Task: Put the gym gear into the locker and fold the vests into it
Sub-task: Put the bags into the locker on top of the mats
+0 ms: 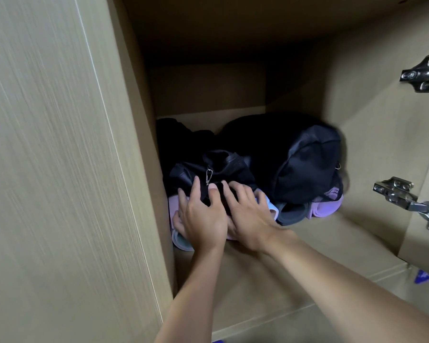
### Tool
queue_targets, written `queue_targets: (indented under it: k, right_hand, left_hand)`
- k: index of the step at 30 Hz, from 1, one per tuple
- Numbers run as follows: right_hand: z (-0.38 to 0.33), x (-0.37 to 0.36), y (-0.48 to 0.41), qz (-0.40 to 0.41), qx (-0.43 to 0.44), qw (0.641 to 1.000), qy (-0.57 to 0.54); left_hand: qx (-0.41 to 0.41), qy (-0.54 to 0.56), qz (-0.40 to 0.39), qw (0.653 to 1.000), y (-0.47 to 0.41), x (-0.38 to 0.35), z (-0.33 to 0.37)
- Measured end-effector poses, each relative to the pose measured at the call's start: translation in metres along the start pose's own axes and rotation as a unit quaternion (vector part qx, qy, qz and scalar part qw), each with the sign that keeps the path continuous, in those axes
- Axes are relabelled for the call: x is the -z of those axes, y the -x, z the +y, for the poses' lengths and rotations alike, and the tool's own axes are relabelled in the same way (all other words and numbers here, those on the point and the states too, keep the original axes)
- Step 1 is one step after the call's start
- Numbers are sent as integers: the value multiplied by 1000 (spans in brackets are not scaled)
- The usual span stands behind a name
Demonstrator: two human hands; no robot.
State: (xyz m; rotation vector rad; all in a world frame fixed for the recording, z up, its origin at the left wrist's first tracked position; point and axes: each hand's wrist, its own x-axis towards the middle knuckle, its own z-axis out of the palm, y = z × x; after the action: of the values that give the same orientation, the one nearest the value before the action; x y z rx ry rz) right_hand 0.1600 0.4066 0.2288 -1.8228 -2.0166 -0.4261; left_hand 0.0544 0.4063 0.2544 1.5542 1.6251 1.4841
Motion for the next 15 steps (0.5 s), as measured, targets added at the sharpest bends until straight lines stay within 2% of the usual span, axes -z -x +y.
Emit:
queue_targets:
  k: [4, 7, 12, 15]
  right_hand:
    - [17, -3, 25, -5, 16, 997, -79]
    - [15, -16, 25, 35, 33, 998, -50]
    - [-3, -30, 12, 92, -28, 995, -30]
    - [-4, -36, 10, 114, -25, 993, -13]
  left_hand:
    - [8, 13, 14, 1000, -1, -2, 0]
    - [19, 22, 26, 999, -3, -2, 0]
    - [36, 52, 51, 997, -8, -3, -5]
    - [40, 71, 71, 994, -9, -7, -9]
